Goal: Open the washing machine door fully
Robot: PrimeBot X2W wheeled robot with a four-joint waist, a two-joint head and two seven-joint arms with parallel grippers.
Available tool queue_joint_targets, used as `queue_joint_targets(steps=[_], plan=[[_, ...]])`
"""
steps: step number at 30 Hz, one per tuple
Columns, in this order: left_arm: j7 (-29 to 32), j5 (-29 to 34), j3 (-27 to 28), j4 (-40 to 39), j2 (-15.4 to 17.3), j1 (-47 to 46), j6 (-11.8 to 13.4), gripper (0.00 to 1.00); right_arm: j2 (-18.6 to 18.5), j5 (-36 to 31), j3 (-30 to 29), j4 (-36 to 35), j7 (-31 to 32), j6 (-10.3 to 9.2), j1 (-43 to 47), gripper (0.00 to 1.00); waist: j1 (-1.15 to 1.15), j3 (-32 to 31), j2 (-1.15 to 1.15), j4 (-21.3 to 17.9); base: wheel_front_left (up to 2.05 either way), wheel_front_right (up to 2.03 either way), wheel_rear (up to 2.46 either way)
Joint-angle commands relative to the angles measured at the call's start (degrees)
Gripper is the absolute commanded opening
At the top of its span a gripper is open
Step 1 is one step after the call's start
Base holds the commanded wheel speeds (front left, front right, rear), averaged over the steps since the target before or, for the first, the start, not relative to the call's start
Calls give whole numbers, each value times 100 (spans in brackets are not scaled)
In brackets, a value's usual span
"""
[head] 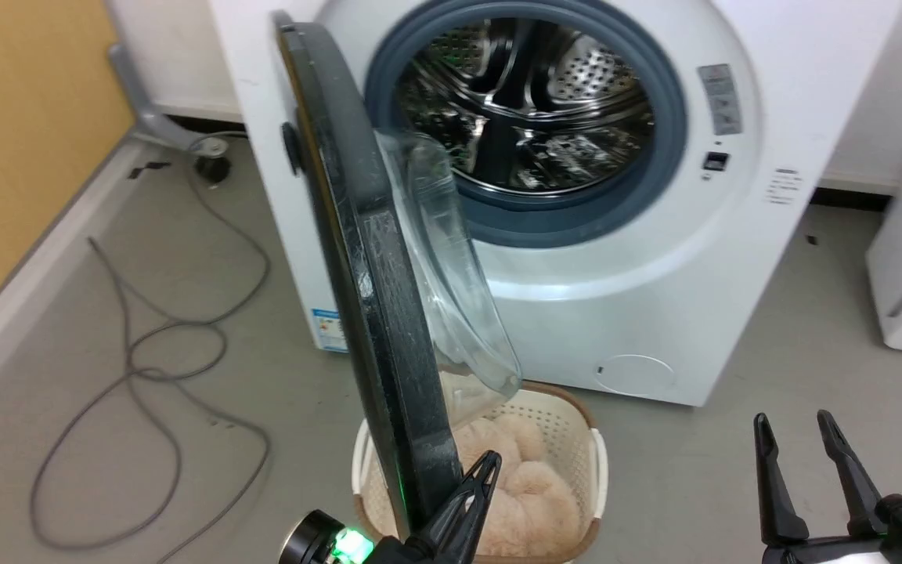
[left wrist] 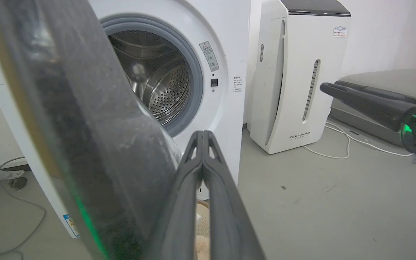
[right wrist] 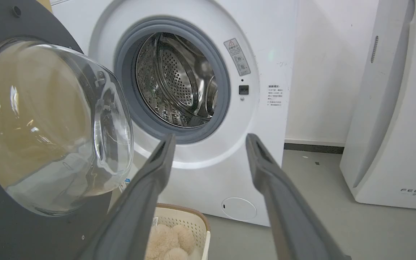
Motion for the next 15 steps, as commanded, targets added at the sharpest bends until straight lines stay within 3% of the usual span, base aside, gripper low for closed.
queue_joint_targets(steps=[1,15], plan=[[-25,10,57,-34,70,51,46,0,24,20,26,5,-25,5,76,100,0,5,0,154,0,0,0],[-25,-83,355,-259,219,397,317,0,24,111,133,-12,-25,5,80,100,0,115,0,922,0,0,0]])
